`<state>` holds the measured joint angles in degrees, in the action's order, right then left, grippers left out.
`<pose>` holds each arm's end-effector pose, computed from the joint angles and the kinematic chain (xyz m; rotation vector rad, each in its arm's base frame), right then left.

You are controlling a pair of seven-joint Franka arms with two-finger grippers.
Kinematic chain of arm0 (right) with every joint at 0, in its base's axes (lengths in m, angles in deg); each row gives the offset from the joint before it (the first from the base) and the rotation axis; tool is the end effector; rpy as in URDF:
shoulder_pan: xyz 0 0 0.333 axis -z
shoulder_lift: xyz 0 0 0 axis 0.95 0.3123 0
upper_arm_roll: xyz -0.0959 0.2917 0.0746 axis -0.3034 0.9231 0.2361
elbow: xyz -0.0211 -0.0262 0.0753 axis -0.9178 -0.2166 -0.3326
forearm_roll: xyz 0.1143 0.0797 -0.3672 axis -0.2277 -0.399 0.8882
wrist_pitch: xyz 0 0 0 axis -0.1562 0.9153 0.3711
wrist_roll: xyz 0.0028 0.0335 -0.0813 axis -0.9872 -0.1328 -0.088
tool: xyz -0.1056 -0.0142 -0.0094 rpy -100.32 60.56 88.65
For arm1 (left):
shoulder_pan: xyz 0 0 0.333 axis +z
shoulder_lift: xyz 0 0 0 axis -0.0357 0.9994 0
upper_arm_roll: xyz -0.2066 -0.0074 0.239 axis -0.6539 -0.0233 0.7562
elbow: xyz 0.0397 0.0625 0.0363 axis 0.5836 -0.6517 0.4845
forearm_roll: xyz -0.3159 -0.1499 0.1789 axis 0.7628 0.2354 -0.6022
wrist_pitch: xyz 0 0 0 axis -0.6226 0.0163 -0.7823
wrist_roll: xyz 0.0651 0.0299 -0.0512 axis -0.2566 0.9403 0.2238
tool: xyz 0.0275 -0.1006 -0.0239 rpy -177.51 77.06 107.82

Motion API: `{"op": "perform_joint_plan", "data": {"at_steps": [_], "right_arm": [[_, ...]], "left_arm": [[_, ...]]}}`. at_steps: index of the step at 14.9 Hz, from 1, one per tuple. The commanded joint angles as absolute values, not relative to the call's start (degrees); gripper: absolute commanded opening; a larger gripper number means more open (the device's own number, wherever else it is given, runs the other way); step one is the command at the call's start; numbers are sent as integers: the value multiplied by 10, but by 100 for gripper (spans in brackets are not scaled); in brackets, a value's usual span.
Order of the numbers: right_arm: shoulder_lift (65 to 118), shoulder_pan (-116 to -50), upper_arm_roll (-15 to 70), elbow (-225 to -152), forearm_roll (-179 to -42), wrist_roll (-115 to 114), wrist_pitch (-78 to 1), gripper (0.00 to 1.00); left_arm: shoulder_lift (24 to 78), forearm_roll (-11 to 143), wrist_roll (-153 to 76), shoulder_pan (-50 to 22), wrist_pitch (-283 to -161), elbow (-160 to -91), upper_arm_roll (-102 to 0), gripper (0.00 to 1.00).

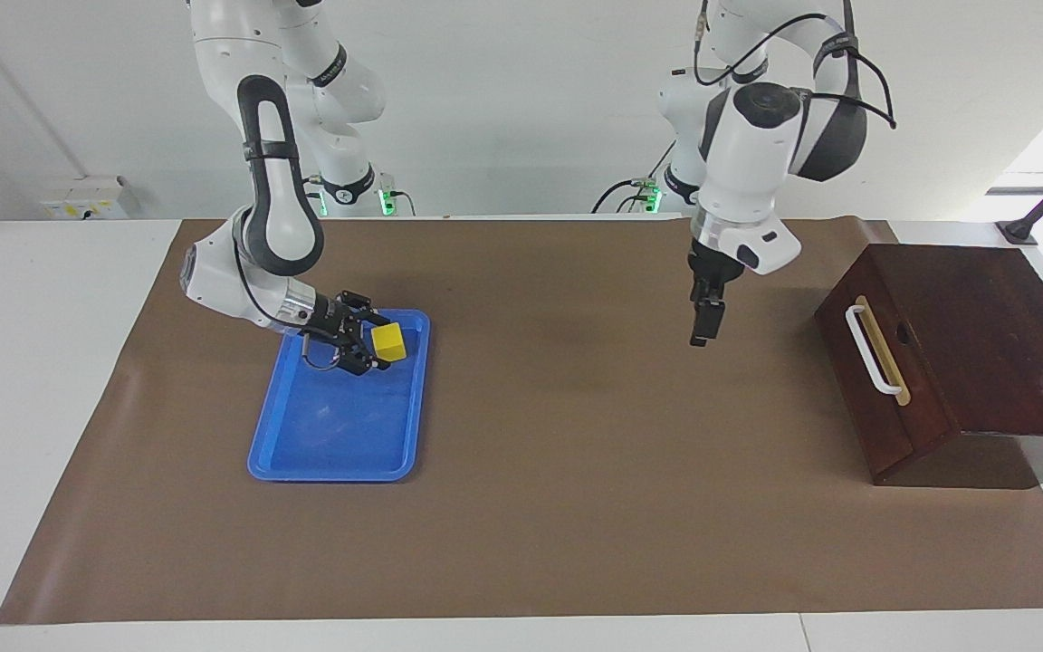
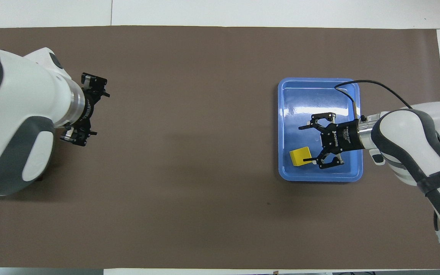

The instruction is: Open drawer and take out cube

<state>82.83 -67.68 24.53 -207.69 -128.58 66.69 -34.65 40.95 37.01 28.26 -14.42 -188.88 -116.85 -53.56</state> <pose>0.5352 0.0513 0.3485 -1.8478 1.7196 0.7920 0.5452 -0.1728 0.5598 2.6596 1.6341 0.1633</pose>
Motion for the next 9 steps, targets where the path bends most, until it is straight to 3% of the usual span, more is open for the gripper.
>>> {"op": "perform_joint_plan", "data": {"at_steps": [1,6,9], "right_arm": [[810,-675,246,-2014,-1229,718,-284,100],[796,-669,247,-1891,-1099,686,-180,100],[771,-671,247,-1846,-1001,525,-131,100]], "left_arm": [[410,372,110,-116,-1805,-1109,-535,100],[416,380,-259,-49,-1703,-1073,-533,100],[416,380,-422,9,-1664,-1068,-544,100]]}}
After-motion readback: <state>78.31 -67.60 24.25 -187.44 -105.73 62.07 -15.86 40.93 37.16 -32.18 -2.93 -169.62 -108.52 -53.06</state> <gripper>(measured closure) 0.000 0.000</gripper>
